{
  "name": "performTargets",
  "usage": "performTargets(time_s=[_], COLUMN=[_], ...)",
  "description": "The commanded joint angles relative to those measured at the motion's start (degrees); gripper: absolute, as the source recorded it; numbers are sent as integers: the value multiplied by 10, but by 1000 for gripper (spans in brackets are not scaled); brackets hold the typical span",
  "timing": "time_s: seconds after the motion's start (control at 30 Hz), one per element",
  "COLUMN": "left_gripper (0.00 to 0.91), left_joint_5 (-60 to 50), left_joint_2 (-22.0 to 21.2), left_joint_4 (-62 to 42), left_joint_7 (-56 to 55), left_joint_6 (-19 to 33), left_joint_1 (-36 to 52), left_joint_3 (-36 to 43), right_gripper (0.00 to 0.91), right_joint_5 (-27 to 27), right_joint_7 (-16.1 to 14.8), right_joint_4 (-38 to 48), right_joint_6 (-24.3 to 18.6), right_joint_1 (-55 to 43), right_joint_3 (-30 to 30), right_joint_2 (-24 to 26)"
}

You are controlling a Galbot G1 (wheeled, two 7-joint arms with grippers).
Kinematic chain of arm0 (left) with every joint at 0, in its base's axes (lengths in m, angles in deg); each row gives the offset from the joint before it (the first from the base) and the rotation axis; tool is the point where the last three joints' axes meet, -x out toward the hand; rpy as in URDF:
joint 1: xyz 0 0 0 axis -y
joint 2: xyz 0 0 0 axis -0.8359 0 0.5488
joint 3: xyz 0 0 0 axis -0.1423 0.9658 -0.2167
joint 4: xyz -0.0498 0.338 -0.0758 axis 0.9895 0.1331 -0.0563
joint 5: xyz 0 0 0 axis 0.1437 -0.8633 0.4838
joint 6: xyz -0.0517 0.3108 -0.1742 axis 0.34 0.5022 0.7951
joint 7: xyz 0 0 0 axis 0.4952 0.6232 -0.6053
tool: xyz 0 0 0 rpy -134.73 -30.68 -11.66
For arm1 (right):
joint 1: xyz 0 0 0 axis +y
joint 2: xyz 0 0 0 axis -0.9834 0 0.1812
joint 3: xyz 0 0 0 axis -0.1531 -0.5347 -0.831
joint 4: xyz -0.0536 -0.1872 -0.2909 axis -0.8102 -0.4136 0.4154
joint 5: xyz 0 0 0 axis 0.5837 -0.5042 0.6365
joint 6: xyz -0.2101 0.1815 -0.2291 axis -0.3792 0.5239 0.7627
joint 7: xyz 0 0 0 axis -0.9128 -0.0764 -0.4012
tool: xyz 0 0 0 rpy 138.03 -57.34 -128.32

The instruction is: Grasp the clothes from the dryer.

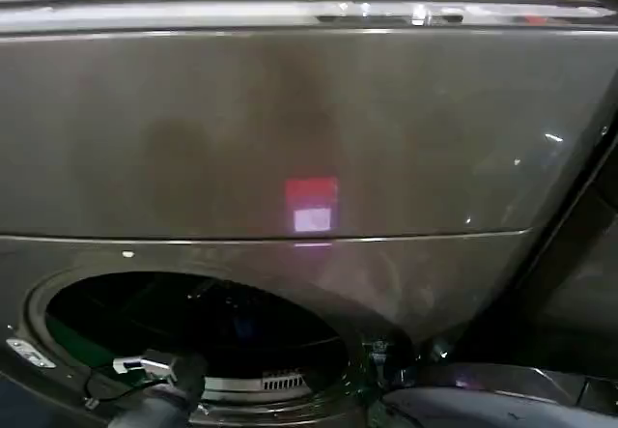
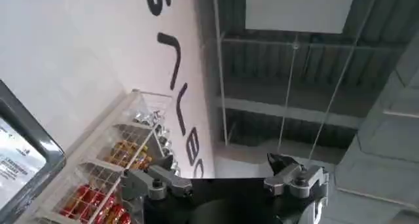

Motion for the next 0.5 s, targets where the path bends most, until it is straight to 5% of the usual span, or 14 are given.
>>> performTargets(time_s=[0.03, 0.5], left_gripper=[0, 0], left_joint_5=[-8, -7], left_joint_2=[-1, 0], left_joint_4=[-7, -6], left_joint_7=[0, 0], left_joint_6=[5, 7], left_joint_1=[-4, -3], left_joint_3=[2, 1], right_gripper=[907, 907], right_joint_5=[1, 3], right_joint_7=[-2, -13], right_joint_4=[-1, -8], right_joint_6=[-1, 3], right_joint_1=[-2, -5], right_joint_3=[-2, -6], right_joint_2=[1, 1])
